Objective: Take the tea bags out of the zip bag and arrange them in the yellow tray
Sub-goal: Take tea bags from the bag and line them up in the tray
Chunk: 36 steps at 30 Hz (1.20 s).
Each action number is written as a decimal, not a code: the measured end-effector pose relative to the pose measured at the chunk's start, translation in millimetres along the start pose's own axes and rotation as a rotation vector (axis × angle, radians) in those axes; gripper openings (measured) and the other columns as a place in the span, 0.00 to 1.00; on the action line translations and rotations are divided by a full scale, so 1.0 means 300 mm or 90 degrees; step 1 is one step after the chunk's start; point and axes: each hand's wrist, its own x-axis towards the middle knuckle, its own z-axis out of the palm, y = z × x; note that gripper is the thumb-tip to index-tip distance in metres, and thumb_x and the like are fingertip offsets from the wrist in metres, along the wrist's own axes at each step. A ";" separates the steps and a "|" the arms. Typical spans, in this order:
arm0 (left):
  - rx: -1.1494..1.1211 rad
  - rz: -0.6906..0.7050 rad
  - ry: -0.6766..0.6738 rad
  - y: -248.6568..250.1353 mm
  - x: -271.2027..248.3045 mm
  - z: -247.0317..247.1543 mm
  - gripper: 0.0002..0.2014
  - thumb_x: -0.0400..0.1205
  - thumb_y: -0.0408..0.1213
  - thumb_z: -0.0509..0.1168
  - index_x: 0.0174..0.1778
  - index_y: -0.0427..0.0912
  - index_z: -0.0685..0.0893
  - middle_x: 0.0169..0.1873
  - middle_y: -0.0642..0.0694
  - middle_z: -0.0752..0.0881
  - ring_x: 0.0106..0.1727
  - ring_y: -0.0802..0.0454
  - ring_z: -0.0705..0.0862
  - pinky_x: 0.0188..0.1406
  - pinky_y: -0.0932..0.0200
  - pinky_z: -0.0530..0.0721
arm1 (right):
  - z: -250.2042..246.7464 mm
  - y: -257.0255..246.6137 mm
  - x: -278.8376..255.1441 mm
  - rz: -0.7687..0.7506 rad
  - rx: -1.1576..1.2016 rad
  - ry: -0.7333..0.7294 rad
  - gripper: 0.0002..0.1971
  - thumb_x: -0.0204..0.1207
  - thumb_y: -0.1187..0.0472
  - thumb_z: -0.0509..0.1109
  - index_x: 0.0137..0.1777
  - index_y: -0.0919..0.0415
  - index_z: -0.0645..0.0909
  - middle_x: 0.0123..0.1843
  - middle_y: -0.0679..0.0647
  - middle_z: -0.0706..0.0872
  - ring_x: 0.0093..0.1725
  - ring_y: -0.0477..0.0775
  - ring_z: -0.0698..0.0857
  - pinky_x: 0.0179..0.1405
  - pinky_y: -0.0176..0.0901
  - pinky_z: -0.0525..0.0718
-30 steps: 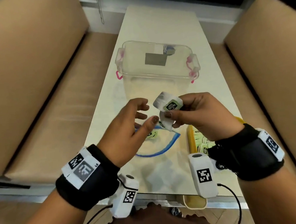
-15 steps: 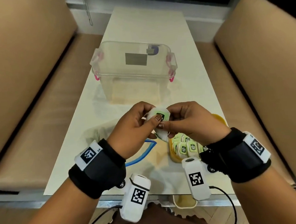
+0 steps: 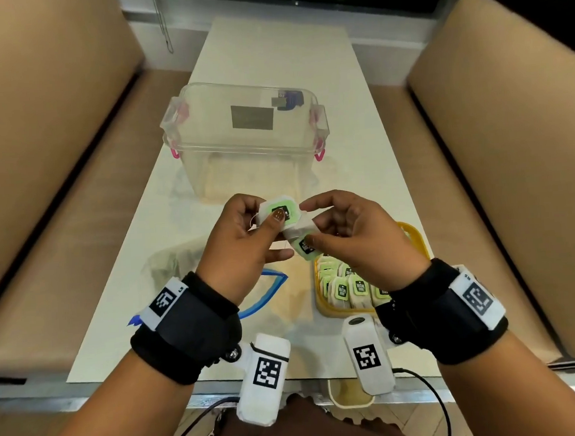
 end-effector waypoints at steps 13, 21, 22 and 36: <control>0.180 0.007 -0.095 0.005 -0.017 -0.036 0.16 0.82 0.21 0.55 0.40 0.38 0.87 0.34 0.52 0.88 0.36 0.55 0.86 0.33 0.62 0.84 | -0.073 -0.062 -0.007 -0.009 0.038 -0.079 0.13 0.69 0.73 0.77 0.53 0.63 0.84 0.35 0.59 0.89 0.34 0.56 0.88 0.37 0.47 0.89; 0.174 0.024 -0.212 -0.004 -0.033 -0.027 0.09 0.73 0.42 0.70 0.41 0.40 0.86 0.33 0.52 0.87 0.35 0.55 0.85 0.34 0.60 0.85 | -0.089 -0.093 0.011 -0.043 -0.144 -0.094 0.12 0.69 0.66 0.79 0.52 0.56 0.84 0.38 0.55 0.91 0.37 0.62 0.90 0.44 0.61 0.89; 0.175 0.031 -0.215 -0.010 -0.030 -0.027 0.10 0.71 0.42 0.70 0.41 0.40 0.86 0.33 0.51 0.87 0.36 0.54 0.86 0.35 0.59 0.86 | -0.094 -0.091 0.012 -0.052 -0.144 -0.074 0.12 0.69 0.65 0.79 0.52 0.57 0.84 0.38 0.55 0.91 0.37 0.63 0.90 0.44 0.62 0.89; 0.154 0.024 -0.125 -0.050 -0.024 0.011 0.03 0.76 0.28 0.72 0.42 0.39 0.88 0.41 0.35 0.90 0.45 0.36 0.89 0.52 0.43 0.88 | -0.091 -0.025 -0.015 -0.064 -0.048 0.015 0.02 0.77 0.67 0.71 0.45 0.61 0.85 0.38 0.59 0.90 0.36 0.52 0.87 0.34 0.37 0.82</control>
